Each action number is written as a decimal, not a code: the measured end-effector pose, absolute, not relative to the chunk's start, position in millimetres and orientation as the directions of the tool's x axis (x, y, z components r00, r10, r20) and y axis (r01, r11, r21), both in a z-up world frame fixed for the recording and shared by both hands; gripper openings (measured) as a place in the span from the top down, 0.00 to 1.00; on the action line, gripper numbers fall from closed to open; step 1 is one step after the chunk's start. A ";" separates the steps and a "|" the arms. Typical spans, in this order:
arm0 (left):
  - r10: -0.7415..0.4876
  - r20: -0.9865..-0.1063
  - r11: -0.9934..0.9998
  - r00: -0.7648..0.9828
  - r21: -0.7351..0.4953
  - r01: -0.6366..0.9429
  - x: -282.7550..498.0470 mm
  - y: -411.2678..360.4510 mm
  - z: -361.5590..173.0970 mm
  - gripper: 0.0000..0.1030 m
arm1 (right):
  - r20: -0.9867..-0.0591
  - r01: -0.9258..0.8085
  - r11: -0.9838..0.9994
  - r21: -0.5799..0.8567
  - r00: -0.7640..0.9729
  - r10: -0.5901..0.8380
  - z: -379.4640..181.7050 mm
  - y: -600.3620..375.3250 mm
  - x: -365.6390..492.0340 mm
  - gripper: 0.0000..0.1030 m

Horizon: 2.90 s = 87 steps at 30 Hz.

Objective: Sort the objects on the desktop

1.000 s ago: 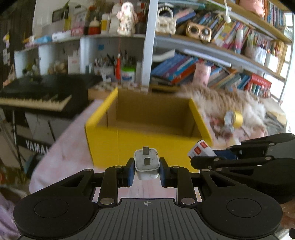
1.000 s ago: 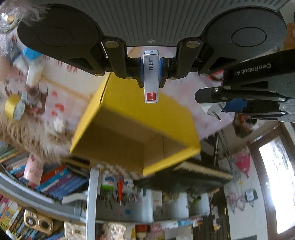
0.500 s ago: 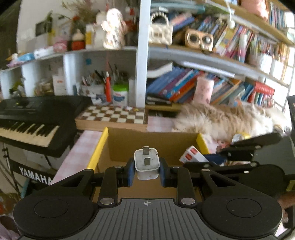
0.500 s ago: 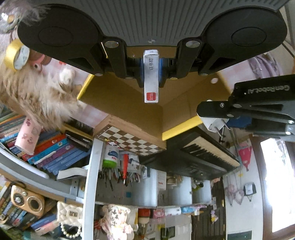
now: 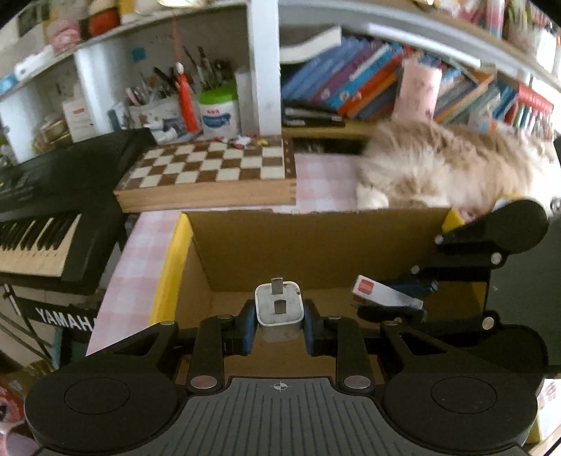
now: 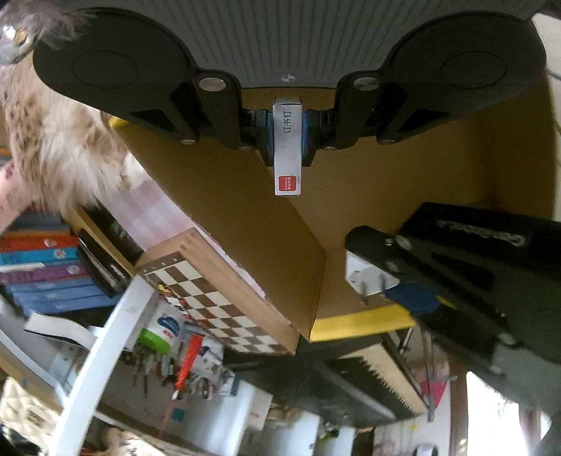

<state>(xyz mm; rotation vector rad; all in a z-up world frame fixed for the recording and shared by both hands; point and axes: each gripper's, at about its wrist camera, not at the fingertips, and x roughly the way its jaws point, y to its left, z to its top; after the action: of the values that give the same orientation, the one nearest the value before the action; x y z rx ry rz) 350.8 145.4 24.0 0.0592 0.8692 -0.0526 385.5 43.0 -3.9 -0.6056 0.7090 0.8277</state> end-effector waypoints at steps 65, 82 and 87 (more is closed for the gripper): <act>0.151 -0.618 0.969 0.771 -0.062 -0.239 156.3 120.6 60.3 0.01 | -0.495 -0.343 0.939 -0.004 0.817 0.296 52.7 -75.4 221.5 0.17; 0.190 -0.593 0.967 0.782 -0.024 -0.254 70.5 95.3 41.8 0.01 | -0.533 -0.241 0.971 -0.001 0.821 0.203 23.1 -88.8 121.1 0.14; 0.186 -0.616 0.968 0.765 -0.021 -0.252 51.4 87.6 31.8 0.01 | -0.578 -0.260 0.966 -0.004 0.789 0.209 11.8 -86.6 100.4 0.13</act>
<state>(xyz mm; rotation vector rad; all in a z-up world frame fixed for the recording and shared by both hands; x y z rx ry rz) 51.4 87.6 31.8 -0.1041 0.6575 0.2383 100.4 -86.6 11.8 -0.0853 0.6123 0.2530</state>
